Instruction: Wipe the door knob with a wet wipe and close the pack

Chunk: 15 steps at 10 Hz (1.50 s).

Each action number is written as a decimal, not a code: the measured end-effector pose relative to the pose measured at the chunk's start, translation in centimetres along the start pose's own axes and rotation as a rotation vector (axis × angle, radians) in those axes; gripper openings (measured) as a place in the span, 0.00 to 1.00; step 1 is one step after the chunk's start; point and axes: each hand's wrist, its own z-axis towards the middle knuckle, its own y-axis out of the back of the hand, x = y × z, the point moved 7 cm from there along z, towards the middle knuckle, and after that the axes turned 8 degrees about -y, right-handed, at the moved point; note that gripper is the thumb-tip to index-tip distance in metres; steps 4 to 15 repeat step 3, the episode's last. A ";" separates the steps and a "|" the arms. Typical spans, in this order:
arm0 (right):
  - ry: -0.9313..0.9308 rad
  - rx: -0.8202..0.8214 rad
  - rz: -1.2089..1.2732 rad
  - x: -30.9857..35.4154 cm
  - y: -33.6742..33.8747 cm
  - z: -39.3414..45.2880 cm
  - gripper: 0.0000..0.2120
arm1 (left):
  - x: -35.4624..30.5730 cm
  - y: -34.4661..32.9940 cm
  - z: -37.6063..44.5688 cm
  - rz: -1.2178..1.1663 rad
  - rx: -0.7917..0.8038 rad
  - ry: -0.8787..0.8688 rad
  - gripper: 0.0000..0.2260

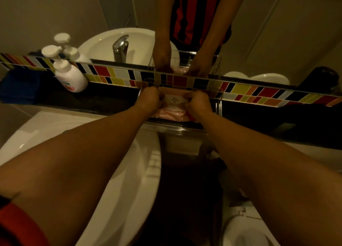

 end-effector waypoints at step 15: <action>0.418 -0.035 -0.446 9.6 -1.8 -6.3 0.15 | 0.6 7.2 -6.4 0.118 -0.087 -0.002 0.13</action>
